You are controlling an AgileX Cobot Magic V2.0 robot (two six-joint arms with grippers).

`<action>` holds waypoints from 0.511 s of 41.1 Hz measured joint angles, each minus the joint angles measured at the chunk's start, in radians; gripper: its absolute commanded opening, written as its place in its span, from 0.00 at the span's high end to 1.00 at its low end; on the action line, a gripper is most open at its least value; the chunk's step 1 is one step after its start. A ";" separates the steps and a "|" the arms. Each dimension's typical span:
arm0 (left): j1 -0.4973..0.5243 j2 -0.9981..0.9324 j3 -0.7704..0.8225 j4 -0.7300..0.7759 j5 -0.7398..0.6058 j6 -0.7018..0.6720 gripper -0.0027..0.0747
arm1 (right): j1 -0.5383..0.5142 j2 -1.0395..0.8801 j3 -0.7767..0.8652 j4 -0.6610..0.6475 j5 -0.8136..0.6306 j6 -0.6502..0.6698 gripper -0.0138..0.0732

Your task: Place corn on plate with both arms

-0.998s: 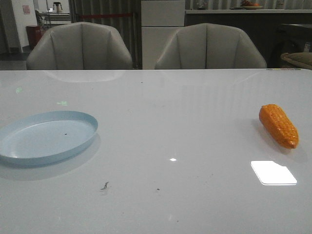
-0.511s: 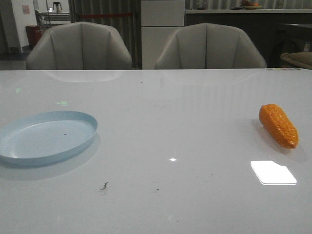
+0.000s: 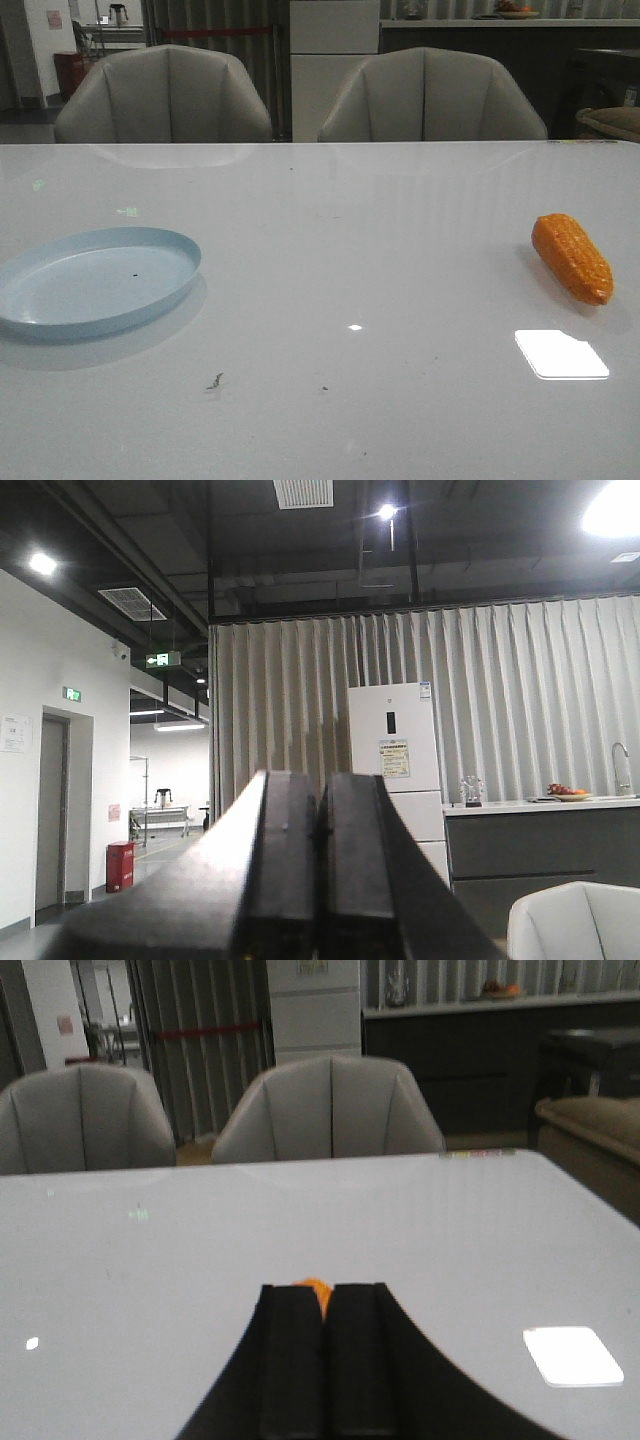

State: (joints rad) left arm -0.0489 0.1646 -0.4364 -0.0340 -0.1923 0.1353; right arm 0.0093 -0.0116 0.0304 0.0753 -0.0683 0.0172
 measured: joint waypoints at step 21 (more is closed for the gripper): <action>0.000 0.308 -0.100 0.000 0.014 0.000 0.84 | 0.000 0.114 -0.539 0.000 0.303 0.000 0.80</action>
State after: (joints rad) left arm -0.0489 0.4731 -0.5361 -0.0340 -0.1778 0.1353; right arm 0.0093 0.1022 -0.5085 0.0753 0.2346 0.0172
